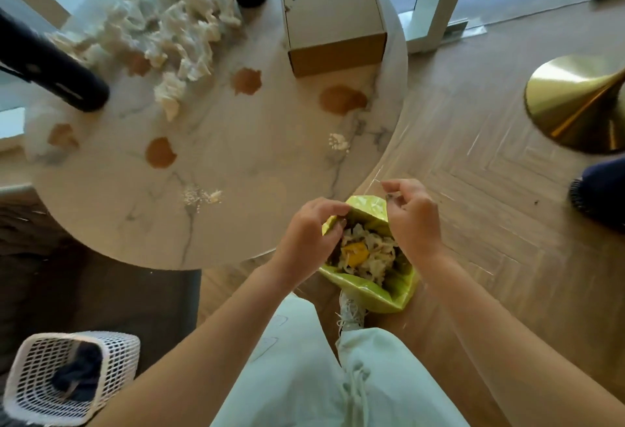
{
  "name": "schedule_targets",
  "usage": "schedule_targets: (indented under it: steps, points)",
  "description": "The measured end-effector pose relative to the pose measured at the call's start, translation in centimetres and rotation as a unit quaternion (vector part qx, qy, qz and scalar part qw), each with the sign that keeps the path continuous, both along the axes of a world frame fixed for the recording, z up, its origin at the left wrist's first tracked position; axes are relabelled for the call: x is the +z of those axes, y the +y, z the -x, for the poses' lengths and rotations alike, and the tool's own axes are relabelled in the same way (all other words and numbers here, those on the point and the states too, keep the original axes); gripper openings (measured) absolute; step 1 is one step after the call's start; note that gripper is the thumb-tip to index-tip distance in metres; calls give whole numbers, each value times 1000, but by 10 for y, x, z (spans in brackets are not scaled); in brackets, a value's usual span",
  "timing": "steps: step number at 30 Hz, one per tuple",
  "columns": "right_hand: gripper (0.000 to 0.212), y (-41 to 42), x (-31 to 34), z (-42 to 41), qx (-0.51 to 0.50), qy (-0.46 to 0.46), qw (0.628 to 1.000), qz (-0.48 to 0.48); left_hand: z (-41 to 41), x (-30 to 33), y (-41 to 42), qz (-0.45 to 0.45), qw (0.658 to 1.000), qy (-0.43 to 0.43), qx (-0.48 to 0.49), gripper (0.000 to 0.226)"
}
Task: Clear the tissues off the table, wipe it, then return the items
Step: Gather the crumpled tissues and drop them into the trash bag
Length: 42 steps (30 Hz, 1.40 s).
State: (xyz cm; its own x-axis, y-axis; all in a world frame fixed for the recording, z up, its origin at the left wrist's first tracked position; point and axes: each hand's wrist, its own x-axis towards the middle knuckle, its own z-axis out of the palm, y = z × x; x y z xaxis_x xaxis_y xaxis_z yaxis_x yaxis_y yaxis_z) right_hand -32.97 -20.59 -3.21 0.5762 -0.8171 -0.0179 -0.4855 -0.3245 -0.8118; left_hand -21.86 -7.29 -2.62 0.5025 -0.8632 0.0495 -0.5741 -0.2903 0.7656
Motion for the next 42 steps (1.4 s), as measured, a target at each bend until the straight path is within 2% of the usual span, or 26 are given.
schedule_targets:
  steps: [6, 13, 19, 25, 30, 35, 42]
  points:
    - [27, 7, 51, -95, 74, -87, 993, 42, -76, 44, 20, 35, 991, -36, 126, 25]
    - [29, 22, 66, -210, 173, -72, 980, 63, -193, 54, 49, 13, 967, -120, 223, 28]
    - [35, 31, 47, -302, 223, 10, 971, 82, -292, 31, 49, -91, 960, -132, 230, 43]
    - [40, 27, 27, -371, 244, 103, 957, 119, -344, 6, 30, -202, 957, -120, 169, 59]
    - [37, 20, 14, -413, 245, 140, 948, 146, -356, -7, 28, -123, 974, -100, 164, 37]
    - [20, 16, -5, -419, 249, 132, 940, 191, -360, -3, 36, -87, 975, -91, 182, 35]
    - [10, 24, 11, -400, 202, -10, 949, 241, -346, 13, 52, -35, 975, -93, 198, 38]
